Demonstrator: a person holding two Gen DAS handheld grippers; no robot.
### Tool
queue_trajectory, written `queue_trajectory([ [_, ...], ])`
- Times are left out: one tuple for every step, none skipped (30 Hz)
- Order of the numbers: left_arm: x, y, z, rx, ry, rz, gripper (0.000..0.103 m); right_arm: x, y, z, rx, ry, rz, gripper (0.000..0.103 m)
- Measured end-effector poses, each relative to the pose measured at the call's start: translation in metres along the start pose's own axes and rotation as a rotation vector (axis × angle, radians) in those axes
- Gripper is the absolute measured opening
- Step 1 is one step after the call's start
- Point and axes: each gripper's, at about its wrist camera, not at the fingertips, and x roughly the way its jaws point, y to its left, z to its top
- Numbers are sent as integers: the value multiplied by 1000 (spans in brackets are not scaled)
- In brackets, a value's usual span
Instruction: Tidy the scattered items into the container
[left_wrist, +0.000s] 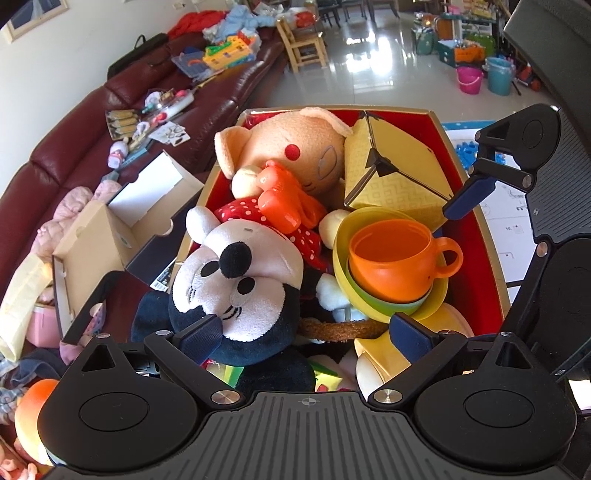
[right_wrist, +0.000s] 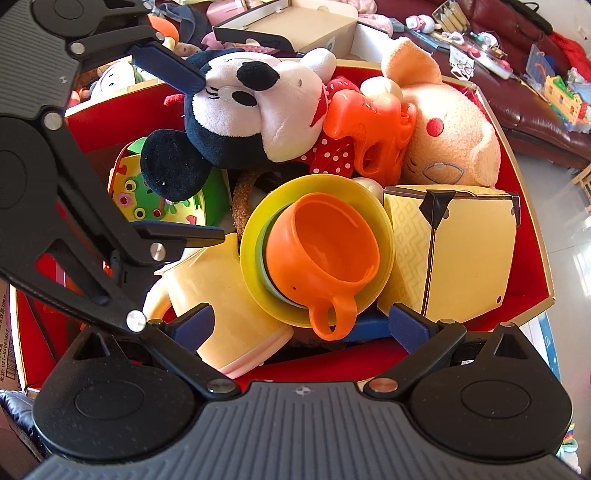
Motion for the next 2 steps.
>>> queue_trajectory([
  [0, 1, 0, -3, 0, -4, 102, 0, 0, 0, 1, 1, 2, 101],
  [0, 2, -1, -6, 0, -5, 102, 0, 1, 0, 1, 3, 3, 101],
])
